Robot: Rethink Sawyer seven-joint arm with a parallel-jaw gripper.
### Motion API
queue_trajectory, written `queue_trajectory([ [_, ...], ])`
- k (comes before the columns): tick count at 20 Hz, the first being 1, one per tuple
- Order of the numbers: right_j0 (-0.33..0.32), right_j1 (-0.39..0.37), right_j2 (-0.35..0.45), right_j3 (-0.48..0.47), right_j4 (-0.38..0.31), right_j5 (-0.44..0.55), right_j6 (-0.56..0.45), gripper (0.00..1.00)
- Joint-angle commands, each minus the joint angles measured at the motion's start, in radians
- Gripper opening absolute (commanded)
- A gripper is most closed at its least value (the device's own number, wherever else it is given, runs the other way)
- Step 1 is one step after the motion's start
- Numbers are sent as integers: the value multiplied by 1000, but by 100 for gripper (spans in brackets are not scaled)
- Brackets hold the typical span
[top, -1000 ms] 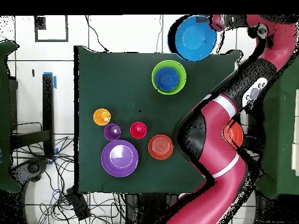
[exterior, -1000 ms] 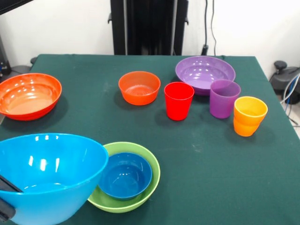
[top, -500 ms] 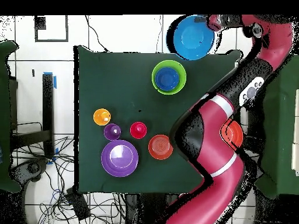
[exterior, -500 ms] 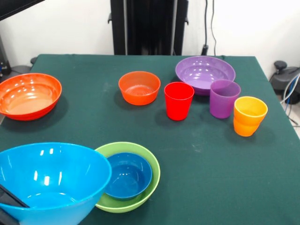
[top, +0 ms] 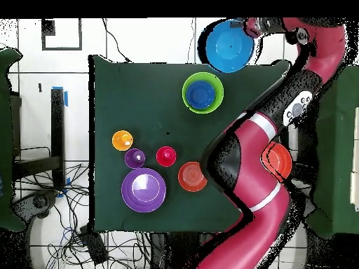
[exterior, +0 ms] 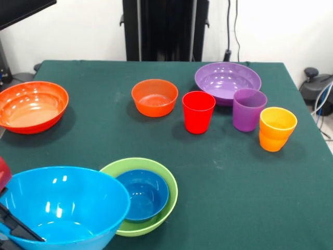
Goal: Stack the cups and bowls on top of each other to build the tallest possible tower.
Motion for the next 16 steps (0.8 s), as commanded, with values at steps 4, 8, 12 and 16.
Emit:
queue_trajectory([
  [4,60,-32,7,-150,-63,-25,238,0],
  [8,65,-37,7,-149,-65,-23,247,0],
  [12,74,-42,7,-146,-75,-27,248,0],
  [16,78,-47,7,-148,-72,-10,254,0],
])
